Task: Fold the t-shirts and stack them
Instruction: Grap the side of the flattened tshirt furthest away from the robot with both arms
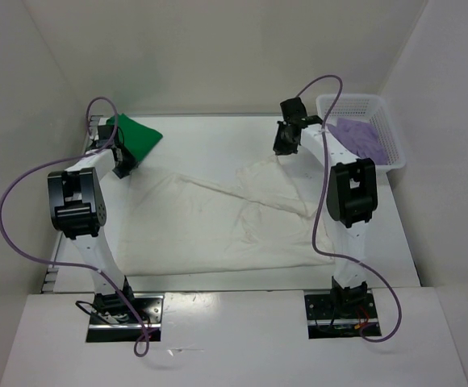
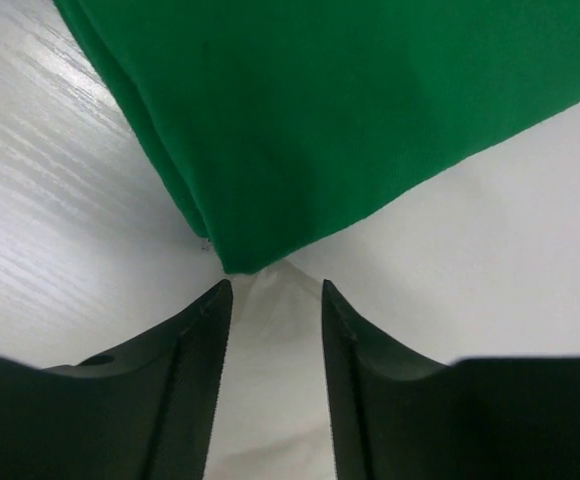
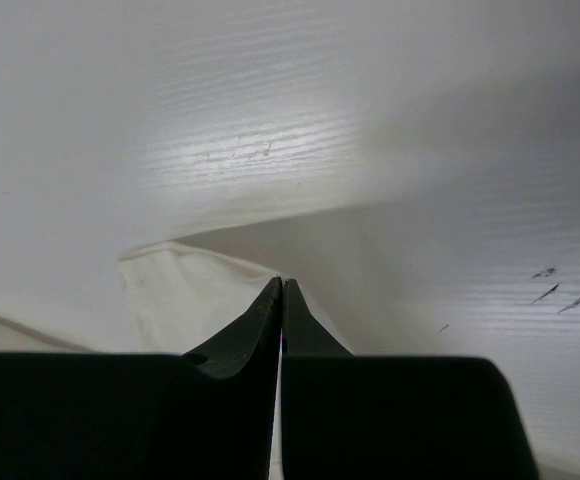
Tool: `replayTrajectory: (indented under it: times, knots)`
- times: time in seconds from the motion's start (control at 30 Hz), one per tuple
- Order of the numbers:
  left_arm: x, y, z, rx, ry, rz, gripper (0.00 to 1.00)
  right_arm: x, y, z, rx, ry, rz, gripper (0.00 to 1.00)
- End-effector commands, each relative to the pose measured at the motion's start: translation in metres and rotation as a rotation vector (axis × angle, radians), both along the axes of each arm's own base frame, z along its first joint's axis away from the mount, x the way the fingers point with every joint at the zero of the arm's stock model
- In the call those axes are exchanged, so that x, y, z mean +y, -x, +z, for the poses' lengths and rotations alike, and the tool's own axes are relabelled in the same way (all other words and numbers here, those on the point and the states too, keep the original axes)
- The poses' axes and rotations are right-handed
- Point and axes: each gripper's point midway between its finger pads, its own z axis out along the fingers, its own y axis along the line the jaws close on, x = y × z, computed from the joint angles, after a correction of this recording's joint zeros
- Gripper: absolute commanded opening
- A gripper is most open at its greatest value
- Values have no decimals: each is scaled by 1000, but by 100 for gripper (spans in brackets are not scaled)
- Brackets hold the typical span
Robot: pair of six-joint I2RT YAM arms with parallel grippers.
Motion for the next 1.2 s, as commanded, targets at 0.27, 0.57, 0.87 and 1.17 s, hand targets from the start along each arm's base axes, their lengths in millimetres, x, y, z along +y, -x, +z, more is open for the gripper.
replayTrajectory:
  times: [0.27,0.57,0.87,1.17]
  knots:
    - [0,-8,-8,-20,-20,-47,42,-8,-36,13,-67,17,-15,0]
    - [-13,-3,-25,8,-5,-73,31,-20,-41,-4,-34,3,-40,0]
    - [-14,-3,-13,-11,8,-51,7,-25,-54,0,-48,-39,-50,0]
    - [-7,-4,35,-100,-35,-30,0,-19,-47,25,-85,-85,-32,0]
